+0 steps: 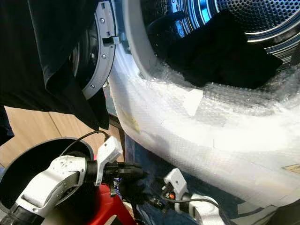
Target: Clothes washing
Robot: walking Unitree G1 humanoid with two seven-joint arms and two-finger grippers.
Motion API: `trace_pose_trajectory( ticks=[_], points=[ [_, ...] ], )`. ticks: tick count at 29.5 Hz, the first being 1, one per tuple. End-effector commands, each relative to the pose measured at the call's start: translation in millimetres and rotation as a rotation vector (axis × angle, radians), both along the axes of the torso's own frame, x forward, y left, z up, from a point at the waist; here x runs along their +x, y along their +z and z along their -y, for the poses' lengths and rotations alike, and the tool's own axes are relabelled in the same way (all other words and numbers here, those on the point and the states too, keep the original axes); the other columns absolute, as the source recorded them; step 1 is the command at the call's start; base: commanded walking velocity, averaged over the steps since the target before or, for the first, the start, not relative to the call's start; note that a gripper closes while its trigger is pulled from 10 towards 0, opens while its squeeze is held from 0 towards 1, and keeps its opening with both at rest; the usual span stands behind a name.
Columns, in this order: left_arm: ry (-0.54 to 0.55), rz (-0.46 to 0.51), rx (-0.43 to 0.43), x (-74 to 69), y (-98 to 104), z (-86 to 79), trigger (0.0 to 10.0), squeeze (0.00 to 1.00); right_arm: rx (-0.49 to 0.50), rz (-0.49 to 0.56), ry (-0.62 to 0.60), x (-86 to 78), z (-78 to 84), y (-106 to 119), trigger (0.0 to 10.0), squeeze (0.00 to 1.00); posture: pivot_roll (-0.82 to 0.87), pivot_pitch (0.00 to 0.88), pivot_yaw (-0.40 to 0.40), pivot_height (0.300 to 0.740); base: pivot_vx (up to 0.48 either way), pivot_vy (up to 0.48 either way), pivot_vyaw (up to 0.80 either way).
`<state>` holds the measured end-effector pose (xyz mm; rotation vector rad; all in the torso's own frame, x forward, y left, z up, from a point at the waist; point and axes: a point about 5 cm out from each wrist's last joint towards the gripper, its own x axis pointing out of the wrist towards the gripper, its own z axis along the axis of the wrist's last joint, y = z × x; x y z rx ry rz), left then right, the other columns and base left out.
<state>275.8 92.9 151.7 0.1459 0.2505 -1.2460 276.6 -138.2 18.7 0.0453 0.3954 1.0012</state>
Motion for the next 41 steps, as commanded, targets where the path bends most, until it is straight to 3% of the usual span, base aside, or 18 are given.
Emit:
trace_pose_trajectory(
  ticks=[1, 6, 20, 41],
  points=[
    [-0.001, 0.032, -0.011, 3.1, 9.4, 0.7, 0.0, 0.0, 0.007, 0.013, 0.043, 1.6, -5.3, 4.3, 10.0, 0.0, 0.06, 0.0, 0.047, 0.74, 0.0, 0.0, 0.0],
    [-0.02, 0.043, -0.061, 2.1, 21.7, 1.2, 0.0, 0.0, -0.038, -0.002, 0.017, 0.4, -9.7, -3.1, 10.0, 0.0, 0.07, 0.0, 0.049, 0.74, 0.0, 0.0, 0.0],
    [-0.021, 0.034, -0.054, 2.2, 19.7, 1.8, 0.0, 0.0, 0.07, 0.003, -0.033, 7.9, -26.8, 5.5, 10.0, 0.0, 0.07, 0.0, 0.052, 0.74, 0.0, 0.0, 0.0],
    [-0.029, 0.031, -0.052, 3.6, 20.8, 2.8, 0.0, 0.0, 0.129, -0.046, -0.139, 12.6, -38.1, 3.9, 10.0, 0.0, 0.08, 0.0, 0.047, 0.74, 0.0, 0.0, 0.0]
  ],
)
